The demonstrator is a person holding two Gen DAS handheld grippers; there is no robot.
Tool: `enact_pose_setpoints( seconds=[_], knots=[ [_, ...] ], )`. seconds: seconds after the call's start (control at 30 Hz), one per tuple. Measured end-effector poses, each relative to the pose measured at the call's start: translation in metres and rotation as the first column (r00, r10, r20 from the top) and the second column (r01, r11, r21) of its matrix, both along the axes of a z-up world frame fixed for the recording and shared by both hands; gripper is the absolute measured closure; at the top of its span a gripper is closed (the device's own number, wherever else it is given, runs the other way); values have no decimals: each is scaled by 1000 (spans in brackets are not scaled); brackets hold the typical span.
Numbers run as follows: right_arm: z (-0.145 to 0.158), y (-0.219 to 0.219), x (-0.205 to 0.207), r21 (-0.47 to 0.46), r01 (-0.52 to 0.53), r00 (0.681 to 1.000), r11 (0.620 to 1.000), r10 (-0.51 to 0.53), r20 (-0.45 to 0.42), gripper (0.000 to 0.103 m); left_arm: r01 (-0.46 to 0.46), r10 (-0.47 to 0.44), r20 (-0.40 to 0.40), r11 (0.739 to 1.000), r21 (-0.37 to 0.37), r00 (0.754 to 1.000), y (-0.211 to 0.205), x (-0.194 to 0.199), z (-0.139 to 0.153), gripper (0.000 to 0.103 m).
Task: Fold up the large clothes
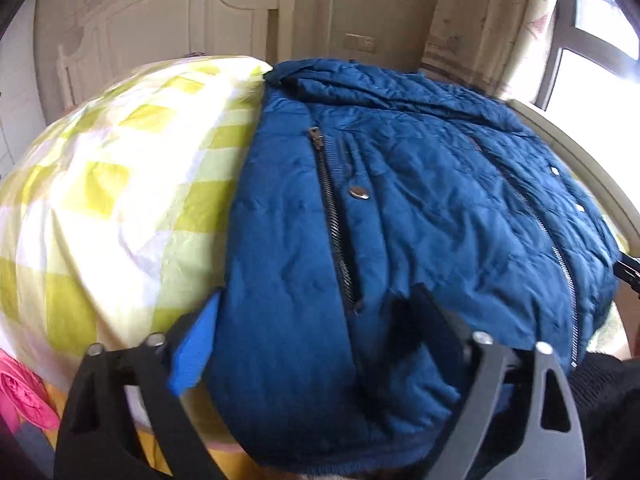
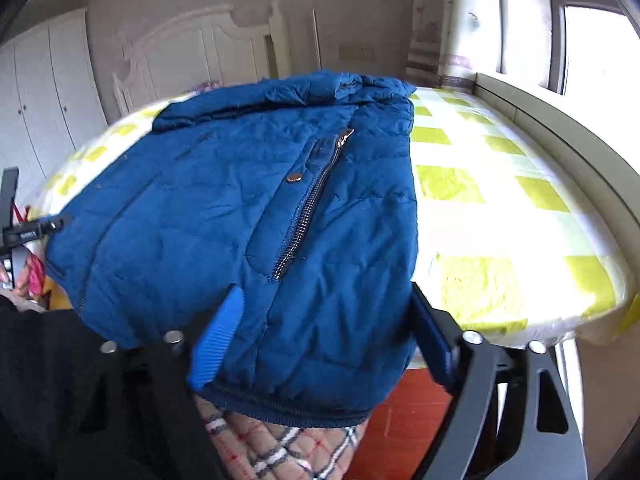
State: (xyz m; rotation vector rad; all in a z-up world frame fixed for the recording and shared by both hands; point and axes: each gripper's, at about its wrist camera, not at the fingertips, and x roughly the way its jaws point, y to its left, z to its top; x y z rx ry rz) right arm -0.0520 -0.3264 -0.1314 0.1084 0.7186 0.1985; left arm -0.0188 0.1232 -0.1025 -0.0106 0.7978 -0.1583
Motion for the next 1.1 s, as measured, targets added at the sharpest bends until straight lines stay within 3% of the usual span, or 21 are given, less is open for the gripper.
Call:
enact_pose_setpoints(
  seconds=[0.1, 0.27, 0.37, 0.57, 0.63, 0.67, 0.7, 0.73, 0.8, 0.9, 1.03, 1.1],
  knots=[
    [-3, -19, -13, 106, 22, 1000, 994, -24, 11, 27, 6, -6, 10, 1000, -10, 1000, 6, -16, -2, 15],
    [-29, -34, -35, 184, 58, 996, 981, -45, -75, 27, 5, -5, 22, 1000, -10, 1000, 11, -32, -4, 14],
    [-34, -40, -30, 265, 25, 998, 964, -7, -70, 22, 12, -13, -17, 999, -34, 1000, 14, -38, -6, 12],
    [-41, -32, -25, 298, -85, 994, 951, 101, -38, 19, -15, -6, -90, 973, -232, 996, 42, -45, -25, 13],
    [-44, -30, -22, 300, -95, 994, 949, 109, -31, 24, -25, -4, -97, 955, -295, 995, 50, -39, -30, 13],
    [-45, -29, -22, 298, -105, 993, 949, 118, -27, 34, -25, -7, -100, 949, -316, 995, 52, -37, -30, 14],
    [-43, -28, -23, 287, -118, 991, 951, 129, -21, 42, -8, -25, -93, 942, -336, 995, 51, -37, -28, 25],
    [-39, -27, -28, 280, -135, 990, 951, 144, -10, 45, 2, -34, -89, 943, -334, 995, 49, -38, -27, 30],
    [-31, -25, -37, 274, -163, 986, 948, 166, 11, 61, 11, -33, -76, 961, -278, 997, 43, -41, -23, 46],
    [-14, -23, -48, 258, -184, 983, 949, 177, 52, 67, 36, -54, -56, 957, -287, 997, 43, -45, -18, 62],
    [-2, -16, -48, 272, -227, 974, 935, 211, 88, 67, 55, -64, -25, 961, -269, 998, 39, -47, -13, 60],
    [-7, -14, -41, 270, -216, 976, 938, 206, 65, 65, 77, -86, -17, 950, -302, 996, 40, -48, -14, 48]
  ],
)
